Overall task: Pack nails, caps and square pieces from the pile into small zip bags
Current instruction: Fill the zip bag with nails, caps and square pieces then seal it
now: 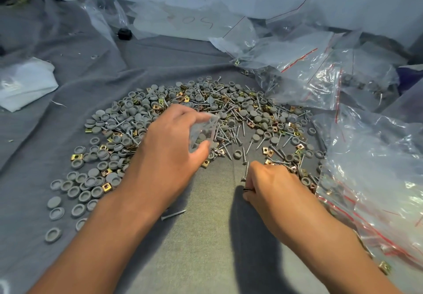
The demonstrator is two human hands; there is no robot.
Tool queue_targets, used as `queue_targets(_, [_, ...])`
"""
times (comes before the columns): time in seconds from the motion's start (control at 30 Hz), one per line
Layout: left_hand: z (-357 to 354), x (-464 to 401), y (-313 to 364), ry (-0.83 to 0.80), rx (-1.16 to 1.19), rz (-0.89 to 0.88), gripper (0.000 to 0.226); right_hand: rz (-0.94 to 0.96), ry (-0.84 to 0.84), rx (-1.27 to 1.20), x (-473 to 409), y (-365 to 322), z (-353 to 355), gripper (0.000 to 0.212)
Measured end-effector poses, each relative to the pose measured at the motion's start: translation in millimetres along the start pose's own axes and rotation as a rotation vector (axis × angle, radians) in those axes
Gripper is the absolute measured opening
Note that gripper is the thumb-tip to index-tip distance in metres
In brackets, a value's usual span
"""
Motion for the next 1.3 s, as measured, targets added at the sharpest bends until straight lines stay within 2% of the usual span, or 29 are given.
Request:
queue_targets(0.1, [0,0,1,-0.003,-0.004,-0.003,0.047,-0.046,-0.038,-0.059,-8,10,0,0.015])
queue_targets(0.2, [1,0,1,0.0,-0.002,-0.007,0.047,-0.156,0.056,-0.174,-26,35,15,0.02])
queue_targets(0.27, [0,1,1,0.0,0.0,-0.008,0.047,-0.128,0.115,-0.19,-36,42,21,0.021])
queue_targets(0.43, [-2,1,3,-0.008,0.008,-0.015,0.045,-0.057,0.051,-0.166,-40,35,4,0.021])
queue_targets(0.6, [-7,2,3,-0.026,0.001,-0.018,0.045,0.011,0.076,-0.131,-35,29,1,0.027])
queue_targets(0.73, [-10,1,2,-0.027,-0.009,-0.024,0.045,-0.031,0.062,-0.133,-36,34,0,0.027])
queue_targets(0.8, [-10,1,1,-0.027,-0.01,-0.025,0.045,-0.111,0.13,-0.408,-40,38,9,0.025])
queue_targets(0.87, [-10,0,0,-0.025,-0.005,-0.027,0.044,-0.213,0.163,-1.073,-46,38,15,0.024])
queue_targets(0.93, [-10,0,0,-0.024,0.002,-0.027,0.045,-0.291,-0.053,-1.757,-50,23,8,0.021])
queue_targets(1.0, [-10,0,-1,-0.028,-0.003,-0.023,0.045,-0.384,-0.286,-2.108,-48,1,5,0.023])
queue_targets(1.07, [-10,-1,-2,-0.027,-0.003,-0.026,0.044,-0.431,-0.346,-2.217,-48,-9,4,0.028])
queue_targets(1.2, [-10,-2,-2,-0.012,-0.008,-0.024,0.045,-0.437,-0.344,-2.241,-50,-19,12,0.031])
queue_targets(1.3, [-11,-3,-2,-0.018,-0.005,-0.015,0.048,-0.405,-0.424,-2.302,-42,-27,21,0.045])
Point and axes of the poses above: each hand's wrist, its own x-axis away from the middle knuckle, its own z-axis out of the back of the hand, y = z × x, the point moved 6 cm from there along -x, towards the middle knuckle, and after that the axes turned 2 degrees about y, right-handed, at the moved point
